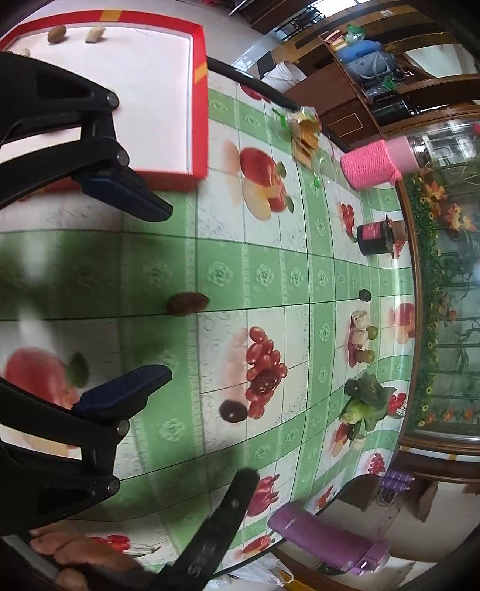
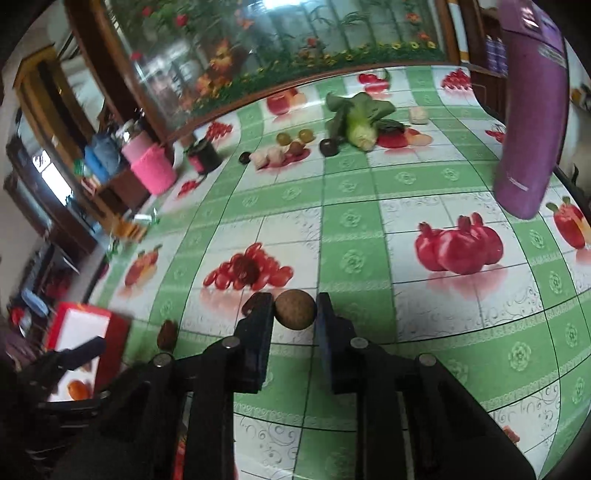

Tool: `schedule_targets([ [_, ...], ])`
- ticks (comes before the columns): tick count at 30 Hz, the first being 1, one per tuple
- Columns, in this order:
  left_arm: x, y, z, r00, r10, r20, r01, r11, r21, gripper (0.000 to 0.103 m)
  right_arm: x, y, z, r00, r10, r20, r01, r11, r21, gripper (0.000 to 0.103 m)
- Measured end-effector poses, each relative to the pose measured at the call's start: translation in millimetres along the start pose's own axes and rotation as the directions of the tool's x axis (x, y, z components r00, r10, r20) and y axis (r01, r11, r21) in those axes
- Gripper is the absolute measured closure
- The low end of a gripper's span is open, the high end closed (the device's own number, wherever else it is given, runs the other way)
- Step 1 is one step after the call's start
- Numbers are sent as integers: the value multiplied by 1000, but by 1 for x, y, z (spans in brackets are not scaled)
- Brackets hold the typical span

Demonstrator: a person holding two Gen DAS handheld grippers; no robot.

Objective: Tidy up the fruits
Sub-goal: 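Grasp a brown kiwi with the right tool while the left tool grasps a date, then carry the kiwi and date over the tray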

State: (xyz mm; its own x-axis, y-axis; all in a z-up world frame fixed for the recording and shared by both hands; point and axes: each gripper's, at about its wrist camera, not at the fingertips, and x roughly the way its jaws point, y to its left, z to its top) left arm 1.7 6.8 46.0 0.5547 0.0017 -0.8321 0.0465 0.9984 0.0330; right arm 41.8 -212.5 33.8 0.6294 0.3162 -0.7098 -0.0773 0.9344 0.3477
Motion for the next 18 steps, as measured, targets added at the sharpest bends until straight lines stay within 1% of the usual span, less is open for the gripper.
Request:
schedule_targets([
  [1,6,-2,3,1000,0,-6,0,1000,-2,30,-1,-3,2,1000,7,0,-7,1000,16,78],
  [2,12,-4,6,1000,3,-16,-3,1000,-2,38,-3,-6,3,1000,15,3,-15,1000,26,78],
  [3,19,-6,7,999,6,-32,-6,1000,1,41,-4,-6,4,1000,16,6,-16,1000,26,78],
  [4,25,-8,8,999,7,-47,-7,1000,5,47,-5,-7,5,1000,17,9,-17,999,29,78],
  [5,30,-8,8,998,7,-56,-7,1000,3,52,-5,-7,6,1000,20,9,-20,999,34,78],
  [7,38,-9,7,997,8,-74,-8,1000,-3,59,-7,-6,5,999,42,3,-42,998,36,78],
  [8,37,-9,7,998,-3,-57,2,1000,-10,64,-7,-5,5,999,48,2,-48,998,33,78],
  [9,38,-10,7,998,-10,-55,10,1000,-7,68,-8,-3,5,999,49,4,-49,998,28,78],
  [11,38,-9,7,998,-40,-46,40,999,-9,84,-8,0,4,999,50,6,-50,999,13,78],
  [12,38,-10,7,998,-47,-42,47,999,-5,89,-8,0,4,999,51,8,-51,999,10,78],
  [15,34,-11,5,998,-51,-32,52,999,9,89,-8,1,3,999,50,11,-50,999,8,78],
  [18,13,-11,2,999,-45,20,44,999,29,89,-9,2,2,998,48,28,-48,999,1,78],
])
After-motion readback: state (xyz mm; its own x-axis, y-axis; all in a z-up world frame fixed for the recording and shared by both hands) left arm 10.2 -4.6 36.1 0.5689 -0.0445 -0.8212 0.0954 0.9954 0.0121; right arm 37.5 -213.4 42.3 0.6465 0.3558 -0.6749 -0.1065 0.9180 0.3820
